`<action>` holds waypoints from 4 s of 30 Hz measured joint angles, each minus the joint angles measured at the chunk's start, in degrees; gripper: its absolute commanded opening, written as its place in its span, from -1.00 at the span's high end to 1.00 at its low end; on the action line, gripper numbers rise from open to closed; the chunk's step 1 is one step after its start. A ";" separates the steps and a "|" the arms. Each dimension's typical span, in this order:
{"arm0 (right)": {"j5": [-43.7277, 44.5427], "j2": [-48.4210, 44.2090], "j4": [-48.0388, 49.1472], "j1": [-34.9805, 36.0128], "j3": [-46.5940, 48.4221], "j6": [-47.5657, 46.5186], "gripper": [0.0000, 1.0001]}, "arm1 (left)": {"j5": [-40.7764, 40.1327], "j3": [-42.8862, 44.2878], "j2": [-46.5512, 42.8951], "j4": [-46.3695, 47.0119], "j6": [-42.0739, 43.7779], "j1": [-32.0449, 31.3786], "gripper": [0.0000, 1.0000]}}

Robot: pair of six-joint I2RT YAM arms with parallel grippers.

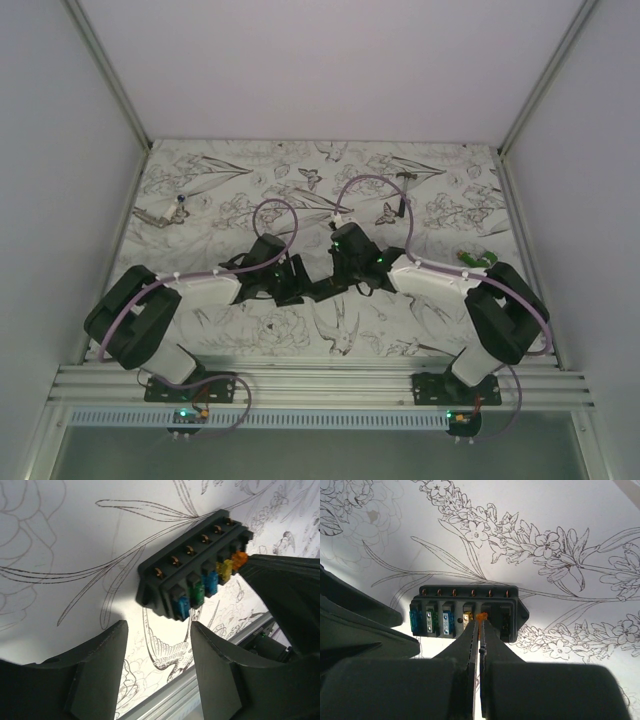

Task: Snap on the fuse box
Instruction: Install the fuse at the fuse box base.

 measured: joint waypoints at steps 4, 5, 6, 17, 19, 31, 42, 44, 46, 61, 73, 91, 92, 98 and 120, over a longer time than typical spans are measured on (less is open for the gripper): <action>0.07 -0.52 -1.07 -0.28 0.04 -1.09 0.83 | -0.37 0.42 0.22 -1.51 0.57 0.00 -0.08; 0.09 -0.63 -1.53 -0.31 0.11 -1.44 0.81 | -0.59 0.70 0.22 -1.99 0.83 0.00 -0.07; 0.09 -0.74 -2.05 -0.35 0.20 -1.68 0.80 | -0.81 1.01 0.22 -2.54 1.07 0.00 -0.07; 1.57 -1.05 -9.14 -0.50 2.47 -3.78 0.46 | -2.49 5.53 -0.76 -7.06 4.07 -0.11 -0.09; 1.73 -1.05 -10.05 -0.50 2.82 -4.24 0.41 | -2.47 6.21 -0.76 -7.32 4.28 -0.15 -0.09; 1.68 -0.44 -12.35 -0.50 5.66 -5.14 0.41 | -2.21 8.37 1.62 -8.52 5.35 -0.57 -0.09; 0.15 0.52 -13.05 -0.50 5.95 -7.04 0.37 | -1.97 9.01 2.45 -8.66 5.49 -0.90 -0.09; 0.04 0.55 -13.07 -0.50 5.95 -7.50 0.37 | -1.97 9.01 2.45 -8.66 5.49 -0.90 -0.09; -0.20 0.74 -13.05 -0.50 5.95 -7.85 0.38 | -1.99 9.01 2.45 -8.66 5.49 -0.90 -0.09; -2.69 1.66 -13.00 -0.46 5.95 -9.16 0.62 | -2.01 9.01 2.45 -8.68 5.49 -0.90 -0.09; -2.03 1.33 -12.98 -0.70 5.95 -8.72 0.83 | -2.01 8.94 2.40 -8.70 5.49 -0.90 -0.09; -1.11 -3.74 -9.29 -2.86 0.28 -5.29 1.00 | -2.05 8.79 1.68 -8.74 5.49 -0.90 -0.09; -1.42 -4.48 -8.70 -3.19 -0.59 -4.96 1.00 | -2.05 8.79 1.60 -8.74 5.49 -0.90 -0.09; -5.40 -7.19 -4.33 -7.21 -4.61 -3.23 1.00 | -2.05 8.79 1.46 -8.74 5.49 -0.90 -0.09; -8.79 -6.93 -2.25 -9.03 -5.14 -3.82 0.41 | -2.01 8.79 1.46 -8.74 5.97 -0.90 -0.10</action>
